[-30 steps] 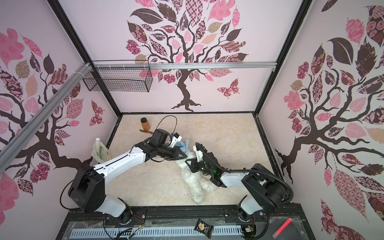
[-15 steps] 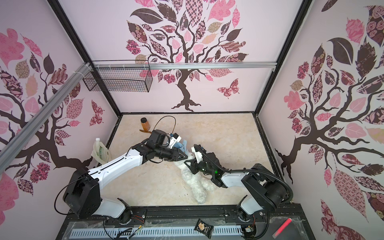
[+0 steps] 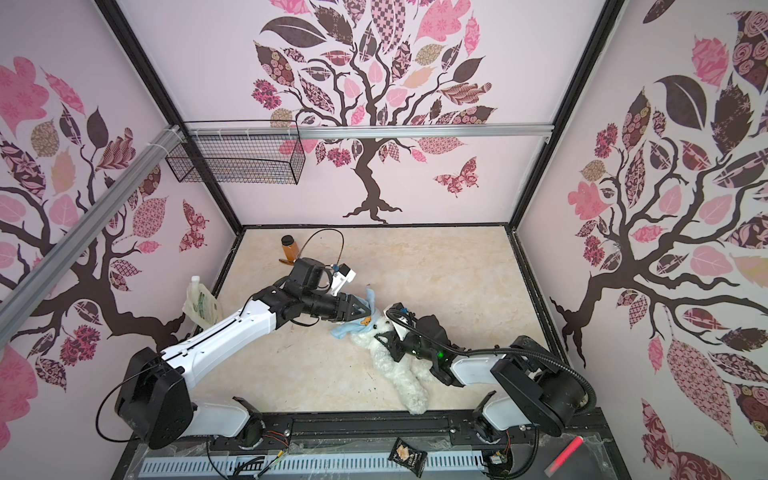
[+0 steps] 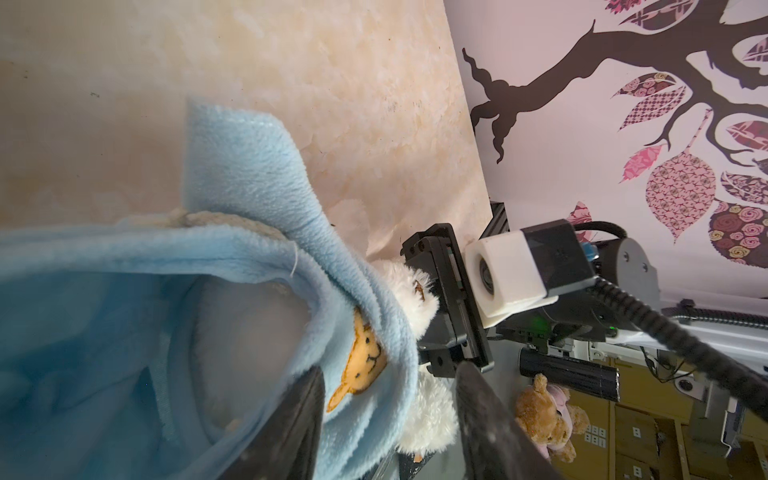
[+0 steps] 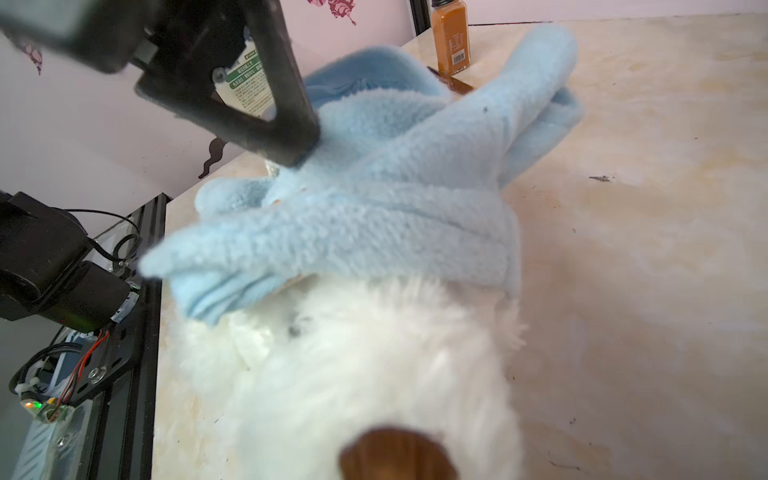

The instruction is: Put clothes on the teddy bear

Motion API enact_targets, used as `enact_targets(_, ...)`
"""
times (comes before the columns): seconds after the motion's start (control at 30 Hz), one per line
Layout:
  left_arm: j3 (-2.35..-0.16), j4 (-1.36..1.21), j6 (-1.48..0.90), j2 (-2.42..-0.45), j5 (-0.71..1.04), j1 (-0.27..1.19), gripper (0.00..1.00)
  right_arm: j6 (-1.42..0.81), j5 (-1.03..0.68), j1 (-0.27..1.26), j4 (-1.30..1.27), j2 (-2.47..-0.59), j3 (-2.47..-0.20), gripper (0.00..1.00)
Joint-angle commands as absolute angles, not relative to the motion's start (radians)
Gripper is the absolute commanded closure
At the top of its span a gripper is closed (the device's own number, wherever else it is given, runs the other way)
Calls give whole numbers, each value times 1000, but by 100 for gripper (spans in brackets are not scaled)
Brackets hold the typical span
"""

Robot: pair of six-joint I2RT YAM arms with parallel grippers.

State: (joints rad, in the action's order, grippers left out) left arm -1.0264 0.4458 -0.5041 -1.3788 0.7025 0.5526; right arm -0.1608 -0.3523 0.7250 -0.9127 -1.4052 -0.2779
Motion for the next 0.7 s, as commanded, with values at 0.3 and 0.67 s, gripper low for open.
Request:
enact_targets(0.3, -1159, 831, -156, -1360, 557, 427, 52, 11, -400, 732, -865, -1333, -317, 83)
enact_targets(0.67, -1203, 915, -65, -1445, 525, 449, 69, 124, -429, 735, -833, -1329, -368, 83)
